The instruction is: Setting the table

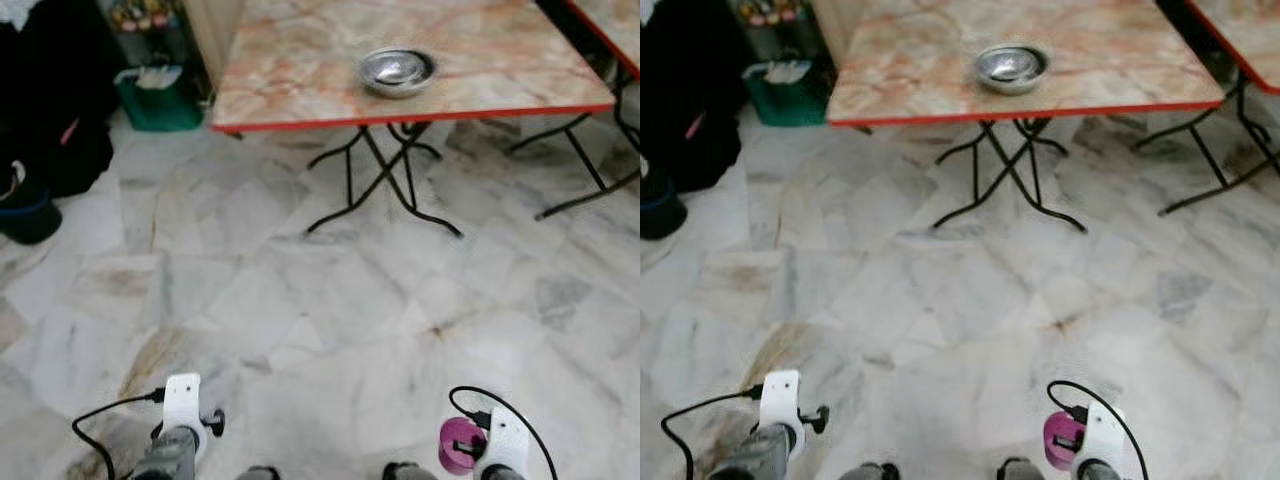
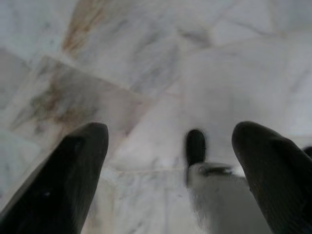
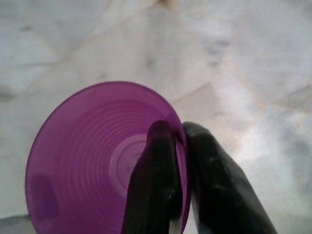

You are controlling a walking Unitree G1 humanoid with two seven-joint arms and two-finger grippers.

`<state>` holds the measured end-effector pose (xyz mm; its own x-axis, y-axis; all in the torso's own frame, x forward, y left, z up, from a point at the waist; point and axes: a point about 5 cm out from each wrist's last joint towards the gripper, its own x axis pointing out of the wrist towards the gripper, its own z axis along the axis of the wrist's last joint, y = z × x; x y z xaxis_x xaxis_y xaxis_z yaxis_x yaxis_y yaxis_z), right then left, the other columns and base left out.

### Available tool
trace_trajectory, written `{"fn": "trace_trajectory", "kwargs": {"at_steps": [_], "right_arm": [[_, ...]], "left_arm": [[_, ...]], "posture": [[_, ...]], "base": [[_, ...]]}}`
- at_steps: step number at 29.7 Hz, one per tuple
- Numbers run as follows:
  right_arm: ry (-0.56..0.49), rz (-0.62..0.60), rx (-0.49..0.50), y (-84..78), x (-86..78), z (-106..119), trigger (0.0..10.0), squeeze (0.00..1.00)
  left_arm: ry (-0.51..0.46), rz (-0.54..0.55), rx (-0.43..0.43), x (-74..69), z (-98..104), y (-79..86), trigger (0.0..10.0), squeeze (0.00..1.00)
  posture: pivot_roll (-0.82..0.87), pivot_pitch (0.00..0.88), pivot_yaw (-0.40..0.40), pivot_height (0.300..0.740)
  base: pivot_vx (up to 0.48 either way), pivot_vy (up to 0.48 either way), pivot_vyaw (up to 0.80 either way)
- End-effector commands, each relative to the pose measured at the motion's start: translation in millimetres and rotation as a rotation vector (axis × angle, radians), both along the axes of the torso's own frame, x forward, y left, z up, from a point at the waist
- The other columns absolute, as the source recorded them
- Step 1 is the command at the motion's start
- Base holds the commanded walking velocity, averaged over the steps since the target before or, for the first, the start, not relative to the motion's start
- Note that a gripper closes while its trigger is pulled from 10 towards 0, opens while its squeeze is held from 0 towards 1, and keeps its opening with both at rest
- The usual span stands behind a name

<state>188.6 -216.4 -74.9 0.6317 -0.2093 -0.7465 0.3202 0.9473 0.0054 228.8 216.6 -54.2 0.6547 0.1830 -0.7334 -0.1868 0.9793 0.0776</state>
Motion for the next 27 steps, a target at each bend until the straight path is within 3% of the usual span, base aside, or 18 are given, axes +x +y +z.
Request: {"fn": "trace_trajectory", "kwargs": {"at_steps": [1, 13, 27], "right_arm": [[0.022, -0.007, 0.005, -0.1, -8.0, -4.0, 10.0, 0.00], [-0.066, 0.022, -0.016, -2.3, 11.3, 7.7, 10.0, 0.00], [-0.070, 0.019, -0.011, 0.1, 13.9, 8.5, 10.0, 0.00]], "left_arm": [[0.005, 0.012, -0.011, -3.3, -2.2, -0.1, 10.0, 0.00], [-0.042, 0.023, -0.014, 3.2, 2.5, -1.0, 10.0, 0.00], [-0.061, 0.016, -0.007, 5.3, 4.1, -2.1, 10.0, 0.00]], "posture": [[-0.08, 0.191, 0.072, 0.740], [-0.08, 0.189, 0.068, 0.740], [-0.08, 0.163, 0.061, 0.740]], "base": [[0.000, 0.000, 0.00], [0.000, 0.000, 0.00], [0.403, 0.000, 0.00]]}}
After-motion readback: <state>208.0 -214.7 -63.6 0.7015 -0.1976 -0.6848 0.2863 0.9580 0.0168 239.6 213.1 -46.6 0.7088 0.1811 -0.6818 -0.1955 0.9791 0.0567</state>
